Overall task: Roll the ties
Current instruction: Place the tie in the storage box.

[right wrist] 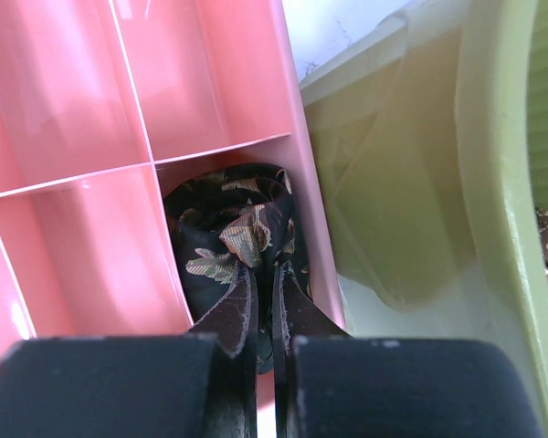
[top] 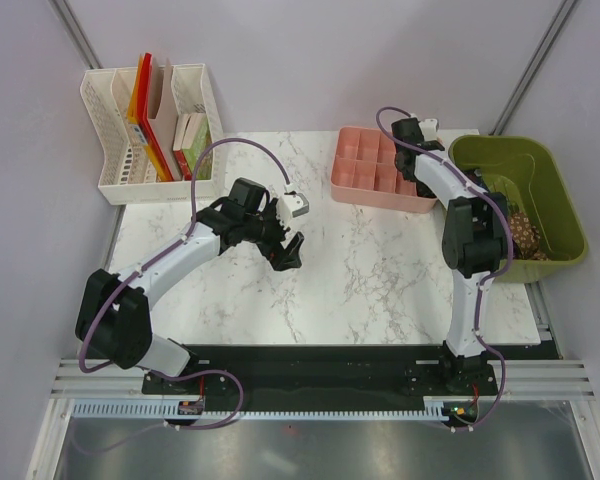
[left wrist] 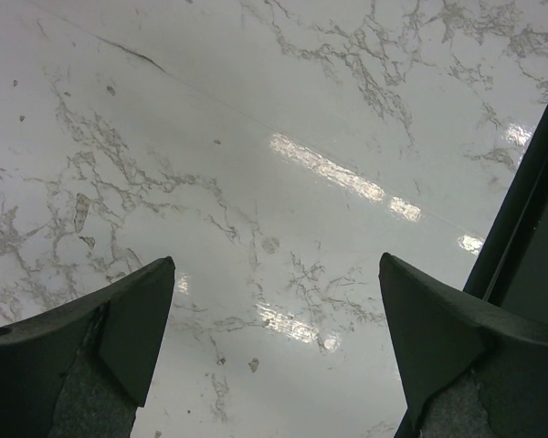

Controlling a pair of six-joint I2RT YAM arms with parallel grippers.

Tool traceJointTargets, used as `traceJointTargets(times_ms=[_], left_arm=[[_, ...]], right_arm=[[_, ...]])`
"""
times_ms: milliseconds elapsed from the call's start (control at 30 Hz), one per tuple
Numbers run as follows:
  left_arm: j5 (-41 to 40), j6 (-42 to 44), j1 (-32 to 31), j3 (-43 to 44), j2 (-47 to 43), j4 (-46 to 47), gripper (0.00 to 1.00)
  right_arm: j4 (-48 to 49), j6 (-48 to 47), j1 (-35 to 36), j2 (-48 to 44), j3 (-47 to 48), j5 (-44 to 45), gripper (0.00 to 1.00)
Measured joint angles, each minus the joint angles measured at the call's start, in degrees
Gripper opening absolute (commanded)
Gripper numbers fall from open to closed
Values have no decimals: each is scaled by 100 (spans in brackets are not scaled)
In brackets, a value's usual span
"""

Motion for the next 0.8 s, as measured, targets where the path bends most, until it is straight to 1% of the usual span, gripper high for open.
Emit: traceJointTargets(times_ms=[67, 100, 167, 200, 300, 467, 567, 600, 667, 700, 800], left_arm=[[2, 0, 0, 0, 0, 2, 100], [2, 0, 0, 0, 0, 0, 100], [0, 0, 0, 0, 0, -9, 100], [0, 0, 0, 0, 0, -15, 100], [0, 0, 11, 17, 0, -55, 100], [9, 0, 98, 321, 11, -286, 100], [9, 2, 131, 481, 9, -328, 100], [9, 2, 133, 511, 9, -345, 100], [7, 2, 136, 538, 9, -378, 100], [7, 2, 136, 544, 9, -391, 100], [7, 2, 136, 555, 9, -422, 100]], right_arm=[[-4, -7, 0, 33, 31, -20, 0], [-4, -17, -2, 50, 42, -39, 2], [-4, -28, -15, 61, 48, -87, 11], [-4, -33, -24, 61, 52, -116, 21], [0, -55, -37, 61, 59, -201, 32], [-9, -160, -44, 59, 83, -354, 36], [-48, -219, -66, 48, 140, -544, 44], [-68, -240, -70, 48, 186, -629, 48], [-92, -278, -66, 46, 275, -780, 54], [-94, -282, -63, 39, 308, -833, 60], [-92, -317, -46, -37, 400, -968, 64]])
